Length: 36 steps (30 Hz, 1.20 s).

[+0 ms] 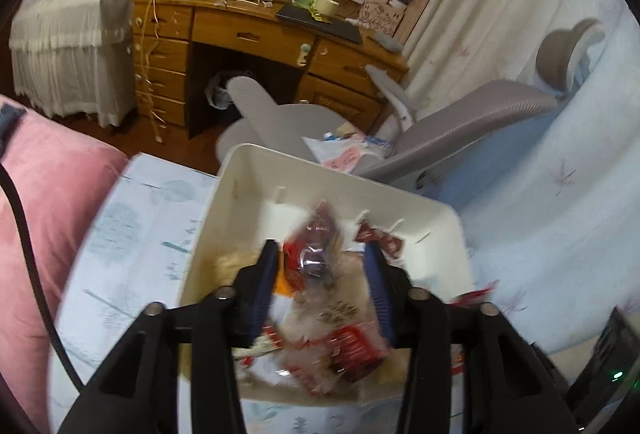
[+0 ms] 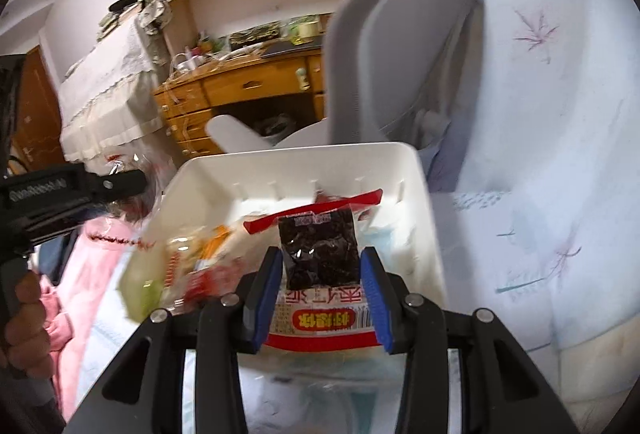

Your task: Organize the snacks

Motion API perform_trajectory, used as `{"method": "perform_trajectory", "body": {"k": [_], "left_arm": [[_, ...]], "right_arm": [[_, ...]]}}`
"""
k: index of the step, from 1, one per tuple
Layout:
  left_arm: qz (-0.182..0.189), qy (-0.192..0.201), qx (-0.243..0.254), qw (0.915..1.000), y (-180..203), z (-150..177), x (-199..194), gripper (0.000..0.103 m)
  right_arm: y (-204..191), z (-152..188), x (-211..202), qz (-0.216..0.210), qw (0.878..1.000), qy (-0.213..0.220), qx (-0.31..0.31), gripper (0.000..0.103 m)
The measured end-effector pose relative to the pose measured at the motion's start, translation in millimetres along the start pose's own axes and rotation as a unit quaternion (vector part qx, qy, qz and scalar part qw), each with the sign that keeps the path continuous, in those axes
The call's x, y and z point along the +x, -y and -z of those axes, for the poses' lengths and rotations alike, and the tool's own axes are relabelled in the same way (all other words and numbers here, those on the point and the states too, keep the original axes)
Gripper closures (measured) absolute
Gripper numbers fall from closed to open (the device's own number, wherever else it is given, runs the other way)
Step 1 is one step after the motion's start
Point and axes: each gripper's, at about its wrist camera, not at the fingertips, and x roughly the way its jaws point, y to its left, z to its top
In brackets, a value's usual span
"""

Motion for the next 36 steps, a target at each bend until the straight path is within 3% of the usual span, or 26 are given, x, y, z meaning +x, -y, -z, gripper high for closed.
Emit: {"method": "perform_trajectory", "body": {"k": [1,3,10,15,20,28,33,36], "left_arm": [[0.009,-0.003,-0.004,0.9999,-1,1,2,0.042],[0.012,-0.007,-0.007,0.9999,-2,4,4,0.040],[0.020,-0.039,0.006,0.9990,-18,33,-14,0.031],[0.010,-0.085,0.033,0.9958,-38,69,-58,0.031],[0.012,-0.131,0.053,0.9899,-57,112,-110,0.031],[0.000,-0.214,0.063,0.9748,-67,177,-172,0.031],[-0.017,-0.202,0.093,0.9749,-49,188,-219,0.031],[-0.023,-0.178,0.106,0.9780,-34,183,-242,0.019]], "right_arm": [[3,1,0,0.008,1.000,0.002,-0.002,0.053],[8,2,-3,0.018,1.000,0.013,0.002,0.039],[12,14,-35,0.037,0.998,0.038,0.030,0.022],[7,49,-76,0.065,0.995,0.014,0.073,0.017],[-13,89,-117,0.063,0.994,-0.024,0.087,0.012],[-58,161,-164,0.037,0.980,-0.149,0.125,0.011],[-82,180,-204,0.020,0.979,-0.174,0.105,0.008],[-89,177,-224,0.003,0.982,-0.166,0.087,0.006]]}}
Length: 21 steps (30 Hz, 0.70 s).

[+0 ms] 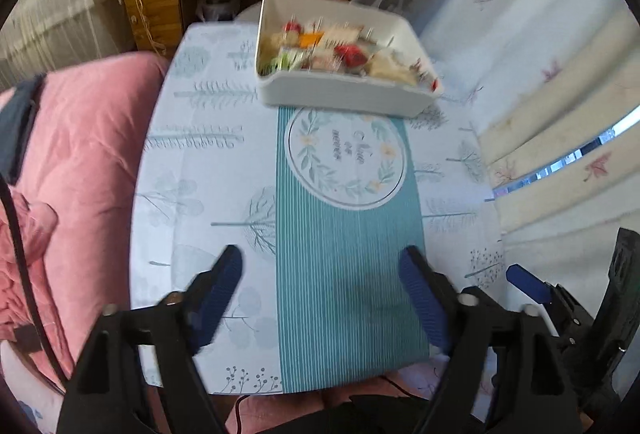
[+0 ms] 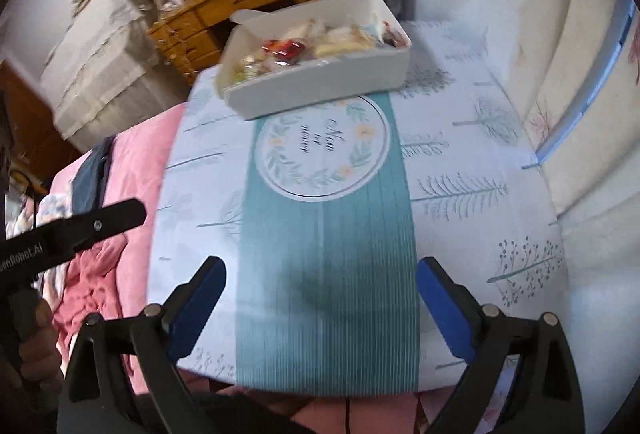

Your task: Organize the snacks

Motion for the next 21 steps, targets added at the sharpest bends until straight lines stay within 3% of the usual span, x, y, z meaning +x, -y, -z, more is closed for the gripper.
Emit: {"method": "perform_trajectory", "body": {"k": [8,14,21], "left_arm": [[-0.022,0.056,0.034,0.9976,44,10,-52,0.018],[-0.037,0.102,0.047,0.9929,71,15,-76,0.006],[-0.048,0.119,0.048,0.9906,92,27,-84,0.001]], "right_arm": [[-6,-8,-72,-0.014,0.998,0.045,-0.050,0.000],[-4,-9,-98,-0.032,0.997,0.050,-0.053,0.000],[-2,1,-123,-0.010,0.994,0.086,-0.071,0.000]]}}
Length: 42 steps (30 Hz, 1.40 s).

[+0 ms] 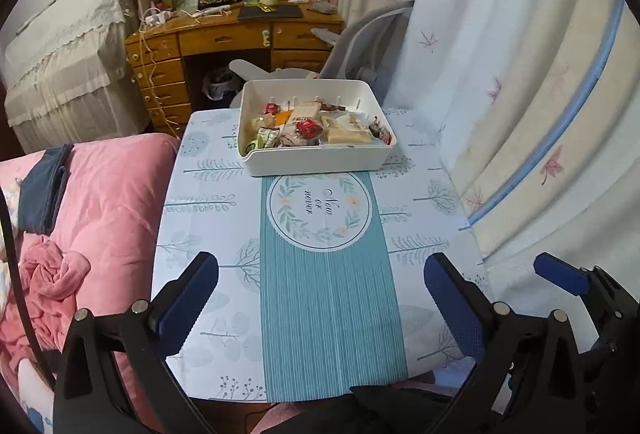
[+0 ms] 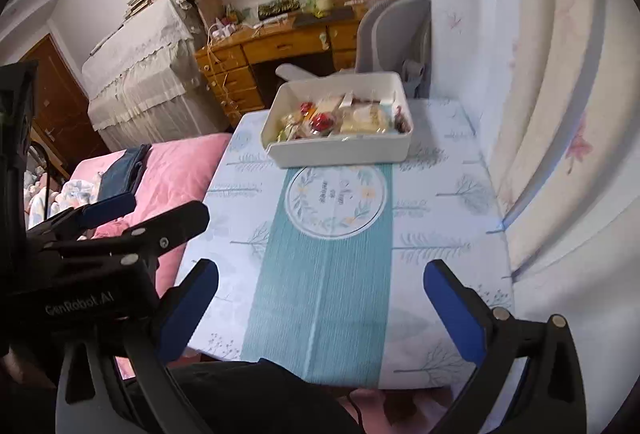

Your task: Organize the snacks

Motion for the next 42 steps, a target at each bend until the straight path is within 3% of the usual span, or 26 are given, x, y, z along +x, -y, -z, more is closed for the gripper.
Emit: {"method": "perform_trajectory", "body": {"k": [11,20,42], "left_arm": [[-0.038,0.020,-0.010,0.9990,9,10,-8,0.001],[-0.053,0.015,-0.014,0.9984,10,12,-6,0.001],[-0.052,0.008,0.004,0.9986,12,13,-3,0.001]], "right_arm": [[2,9,-7,0.006,1.000,0.022,-0.006,0.000],[7,11,-1,-0.001,1.000,0.007,-0.002,0.000],[14,11,7,0.005,1.000,-0.016,0.016,0.000]]}}
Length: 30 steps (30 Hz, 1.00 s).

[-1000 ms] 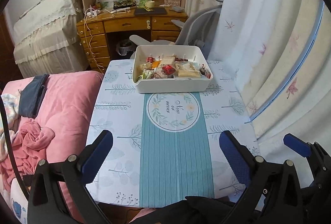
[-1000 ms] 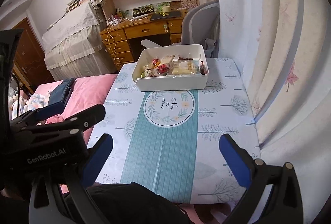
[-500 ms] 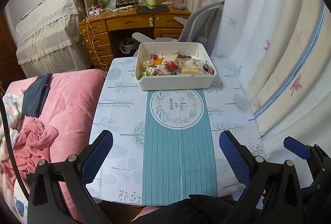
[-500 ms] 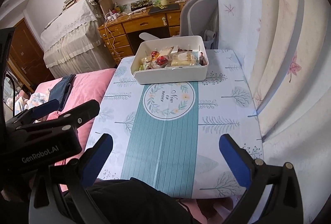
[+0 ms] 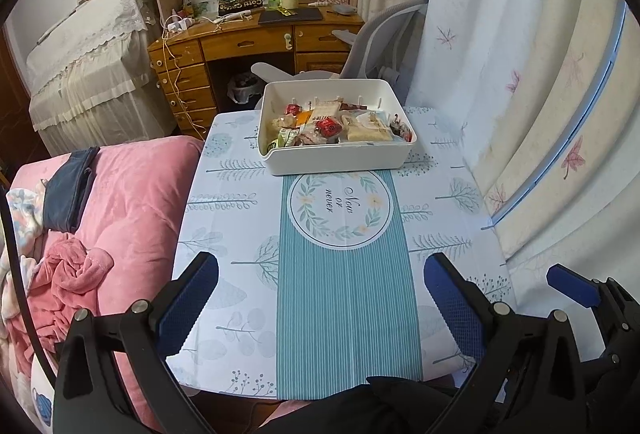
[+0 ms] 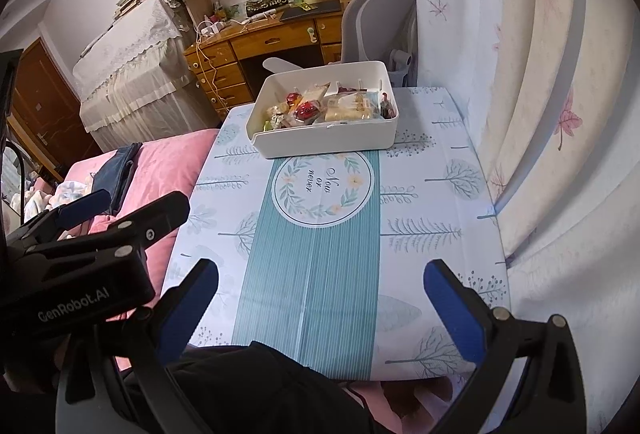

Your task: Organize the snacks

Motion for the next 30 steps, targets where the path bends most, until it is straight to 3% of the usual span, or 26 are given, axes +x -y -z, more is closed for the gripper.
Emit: {"method": "perform_trajectory", "body": {"k": [30], "left_arm": [[0.002,-0.003,0.002,1.0000,1.2,-2.0,1.7,0.001]], "right_arm": [[2.5,4.1,8.2,0.004,1.000,-0.016,0.006,0.000]]}}
